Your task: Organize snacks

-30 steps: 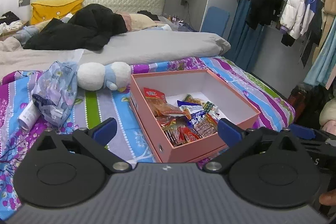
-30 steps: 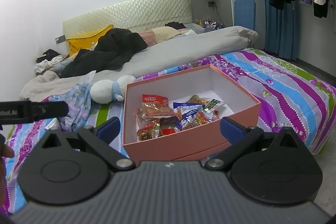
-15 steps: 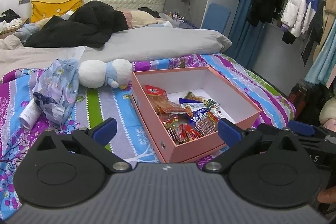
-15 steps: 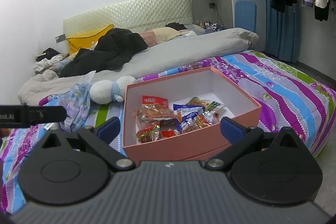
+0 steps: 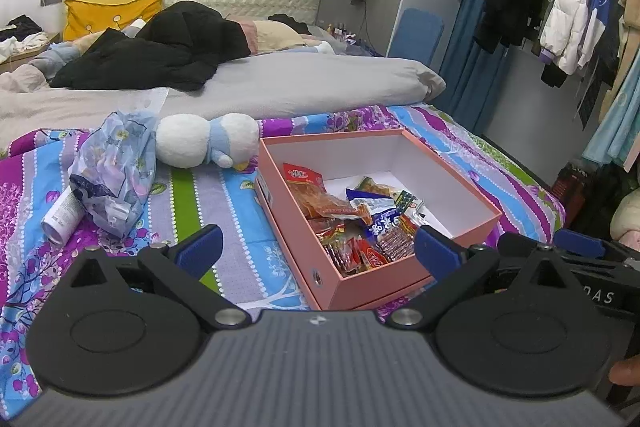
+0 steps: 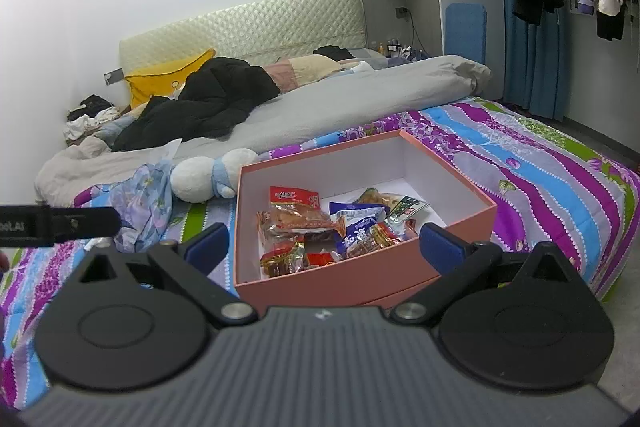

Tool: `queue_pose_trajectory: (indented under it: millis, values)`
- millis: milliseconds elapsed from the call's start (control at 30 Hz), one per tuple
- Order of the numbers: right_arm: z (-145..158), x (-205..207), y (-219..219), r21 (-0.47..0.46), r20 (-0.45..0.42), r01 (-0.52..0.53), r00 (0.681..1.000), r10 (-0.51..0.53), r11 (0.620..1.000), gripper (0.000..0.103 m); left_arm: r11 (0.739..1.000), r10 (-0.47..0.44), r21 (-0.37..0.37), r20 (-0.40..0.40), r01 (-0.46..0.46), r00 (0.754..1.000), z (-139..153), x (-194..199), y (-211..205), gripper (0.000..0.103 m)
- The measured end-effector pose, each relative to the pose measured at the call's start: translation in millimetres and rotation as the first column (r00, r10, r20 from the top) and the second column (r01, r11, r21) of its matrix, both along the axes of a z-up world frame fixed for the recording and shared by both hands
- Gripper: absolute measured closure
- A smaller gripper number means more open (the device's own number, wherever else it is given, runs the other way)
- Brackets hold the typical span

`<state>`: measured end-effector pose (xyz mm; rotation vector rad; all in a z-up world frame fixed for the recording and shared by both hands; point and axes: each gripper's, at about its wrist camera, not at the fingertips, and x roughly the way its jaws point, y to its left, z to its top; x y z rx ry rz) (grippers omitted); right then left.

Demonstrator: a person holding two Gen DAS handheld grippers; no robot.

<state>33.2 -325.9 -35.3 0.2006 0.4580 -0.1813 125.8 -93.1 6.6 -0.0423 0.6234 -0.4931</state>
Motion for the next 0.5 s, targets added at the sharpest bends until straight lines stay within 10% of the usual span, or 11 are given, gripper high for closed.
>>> queue_pose_trajectory:
  millis: [500]
  values:
    - [1.6,0.8,0.6,-0.005,0.001,-0.002,1.0,0.002,1.0,0.0,1.0,-0.009,0.004,0.009,0.009,1.0,2.5,-1.6,-0.2,0.0]
